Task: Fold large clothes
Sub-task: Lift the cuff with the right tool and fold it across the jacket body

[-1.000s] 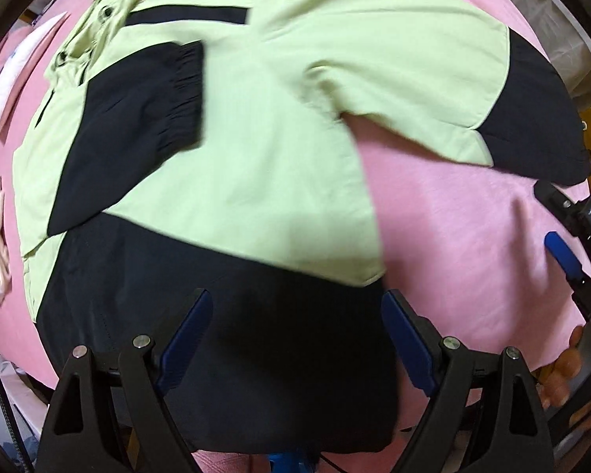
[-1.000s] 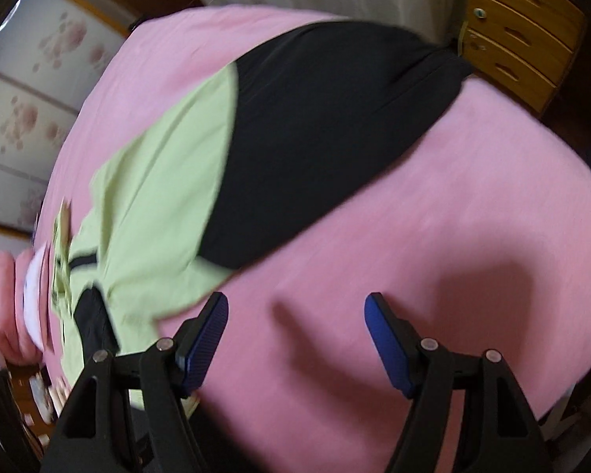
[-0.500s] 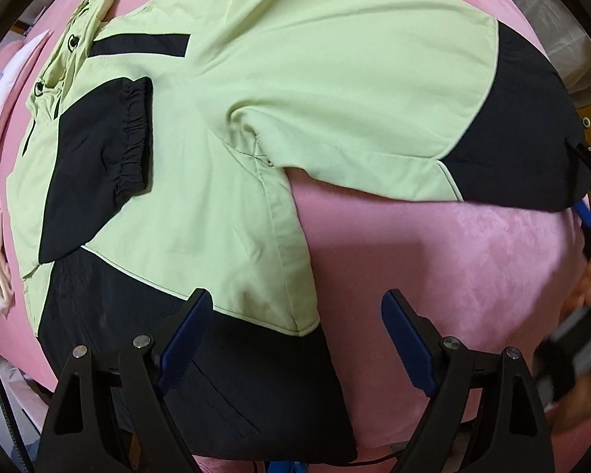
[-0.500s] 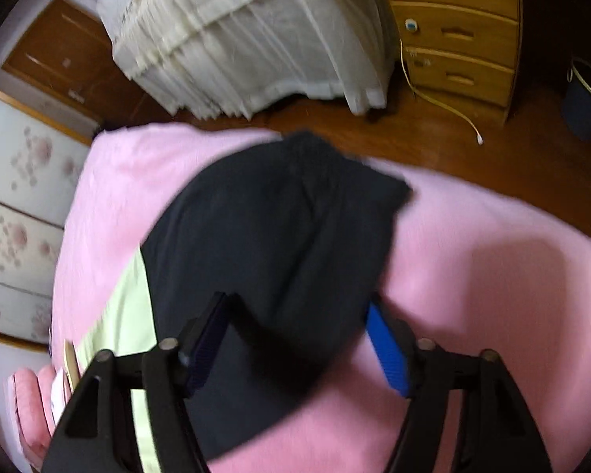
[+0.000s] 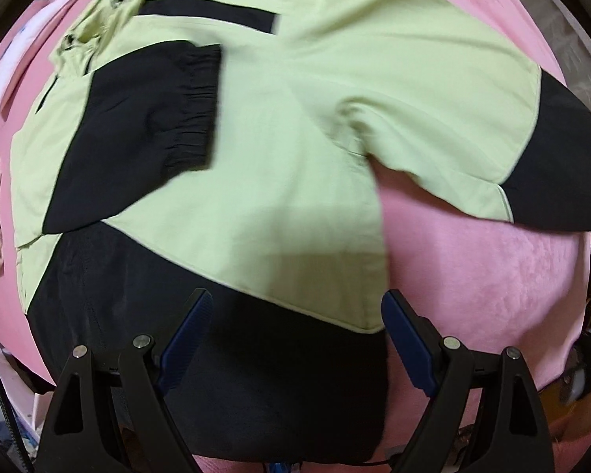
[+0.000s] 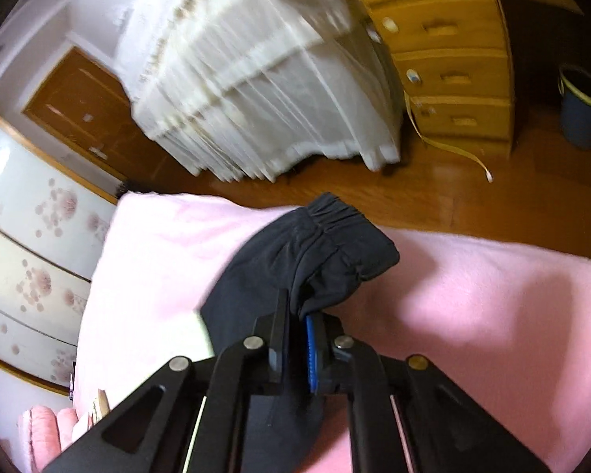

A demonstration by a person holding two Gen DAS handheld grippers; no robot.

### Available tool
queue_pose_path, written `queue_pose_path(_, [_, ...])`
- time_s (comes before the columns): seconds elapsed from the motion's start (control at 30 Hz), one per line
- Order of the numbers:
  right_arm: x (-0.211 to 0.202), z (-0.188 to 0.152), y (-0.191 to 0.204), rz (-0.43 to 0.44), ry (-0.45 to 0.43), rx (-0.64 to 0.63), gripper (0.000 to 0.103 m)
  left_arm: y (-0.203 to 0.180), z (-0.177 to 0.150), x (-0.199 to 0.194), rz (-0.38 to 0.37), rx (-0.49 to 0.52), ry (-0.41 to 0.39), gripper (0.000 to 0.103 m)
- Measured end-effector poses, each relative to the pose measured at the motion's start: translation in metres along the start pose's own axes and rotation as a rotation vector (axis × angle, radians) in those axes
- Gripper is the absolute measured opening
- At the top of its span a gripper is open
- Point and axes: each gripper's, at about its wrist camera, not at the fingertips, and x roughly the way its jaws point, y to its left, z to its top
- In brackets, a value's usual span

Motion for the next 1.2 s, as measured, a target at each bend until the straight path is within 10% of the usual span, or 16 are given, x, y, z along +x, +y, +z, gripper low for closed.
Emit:
queue_pose_path(0.3, [-0.079, -0.032, 0.124, 0.222, -0.136, -0.269, 0.005, 0.092, -0.016, -0.009, -0.057, -0.062, -0.044, 0.086])
queue_pose_path(0.5, [-0.120, -0.113, 0.222, 0.364, -0.156, -0.507, 0.005, 0.165, -0.030, -0.023, -0.072, -0.077, -0.115, 0.086])
queue_pose_path(0.73, [-0.101, -0.242, 0.284, 0.435, 0.074, -0.647, 0.006, 0.279, -0.040, -0.023, -0.080, -0.151, -0.176, 0.086])
queue_pose_path(0.97, [-0.024, -0.376, 0.289, 0.288, 0.346, -0.801, 0.014, 0.346, -0.038, 0.003, -0.077, -0.145, -0.160, 0.086])
queue_pose_path(1.2, [-0.026, -0.403, 0.278, 0.323, 0.476, -0.724, 0.061, 0.371, -0.025, 0.018, -0.099, -0.133, -0.169, 0.086])
